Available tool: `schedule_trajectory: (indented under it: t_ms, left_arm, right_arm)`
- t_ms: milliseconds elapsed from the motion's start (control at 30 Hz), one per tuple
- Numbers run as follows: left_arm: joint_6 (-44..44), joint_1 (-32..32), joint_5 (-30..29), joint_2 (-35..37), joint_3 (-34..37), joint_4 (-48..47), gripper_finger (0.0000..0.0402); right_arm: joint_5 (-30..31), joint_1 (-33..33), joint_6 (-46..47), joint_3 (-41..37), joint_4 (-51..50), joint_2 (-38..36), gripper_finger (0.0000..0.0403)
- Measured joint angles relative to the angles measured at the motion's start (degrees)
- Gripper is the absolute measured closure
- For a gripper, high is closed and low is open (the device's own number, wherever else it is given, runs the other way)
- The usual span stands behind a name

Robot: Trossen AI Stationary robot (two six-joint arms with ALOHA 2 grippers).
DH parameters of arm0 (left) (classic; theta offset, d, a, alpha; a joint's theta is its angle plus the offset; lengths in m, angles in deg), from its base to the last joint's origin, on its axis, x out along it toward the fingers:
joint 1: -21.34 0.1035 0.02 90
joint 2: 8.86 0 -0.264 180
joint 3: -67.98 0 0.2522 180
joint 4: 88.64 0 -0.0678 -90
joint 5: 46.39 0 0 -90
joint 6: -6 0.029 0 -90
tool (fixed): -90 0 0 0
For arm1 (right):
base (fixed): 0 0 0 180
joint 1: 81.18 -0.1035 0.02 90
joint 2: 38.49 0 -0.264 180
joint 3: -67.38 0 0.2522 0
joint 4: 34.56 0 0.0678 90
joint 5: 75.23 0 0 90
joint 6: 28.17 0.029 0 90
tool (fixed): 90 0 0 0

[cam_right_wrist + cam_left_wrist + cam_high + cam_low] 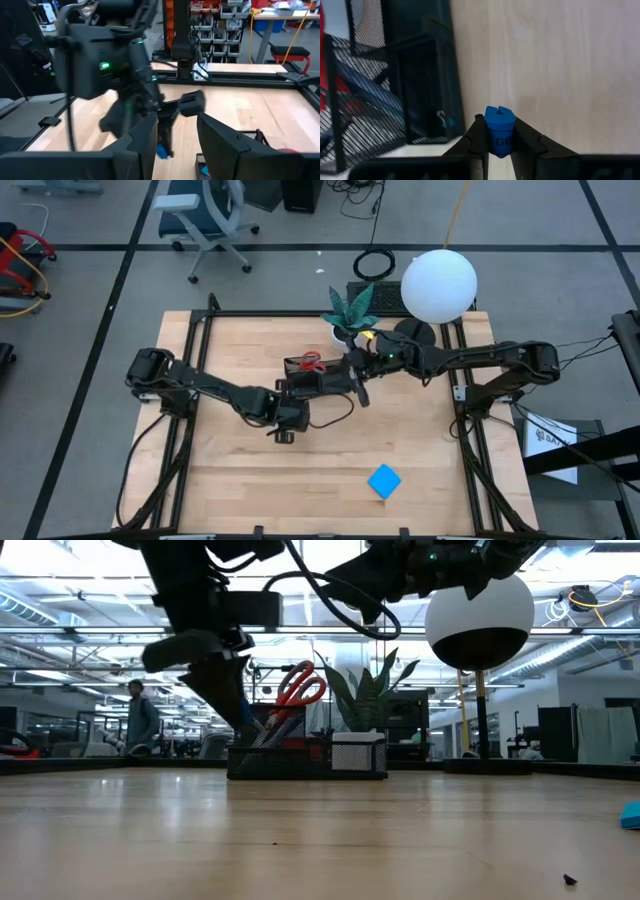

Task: Pick and place office supplies into organizer
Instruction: Put the blue eraser into the black desk organizer

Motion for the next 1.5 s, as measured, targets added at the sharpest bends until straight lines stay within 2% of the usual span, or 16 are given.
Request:
schedule_trajectory:
  t_ms: [300,733,1067,1267,1500]
  left_arm:
    - [4.65,5.62,0.20,0.04,-0.04,3.16,0.0349]
    - [7.44,12.52,0.91,0.04,-0.04,5.68,0.0349]
    - [7.42,14.70,6.03,0.07,-0.09,4.74,0.0349]
    - [5.88,15.50,5.66,0.07,-0.09,4.68,0.0324]
    - [3.91,15.65,2.86,0.07,-0.09,8.05,0.0317]
  right_arm:
    - [0.13,-0.22,-0.05,0.02,-4.60,-3.50,0.0273]
    - [0.25,-0.66,-0.03,0.01,-4.79,-3.60,0.0273]
    - [0.24,-0.66,-0.06,0.00,-4.82,-3.60,0.0273]
    - [0.25,-0.66,-0.51,0.01,-4.94,-3.60,0.0273]
    - [0.24,-0.66,-0.79,0.02,-5.20,-3.60,0.0273]
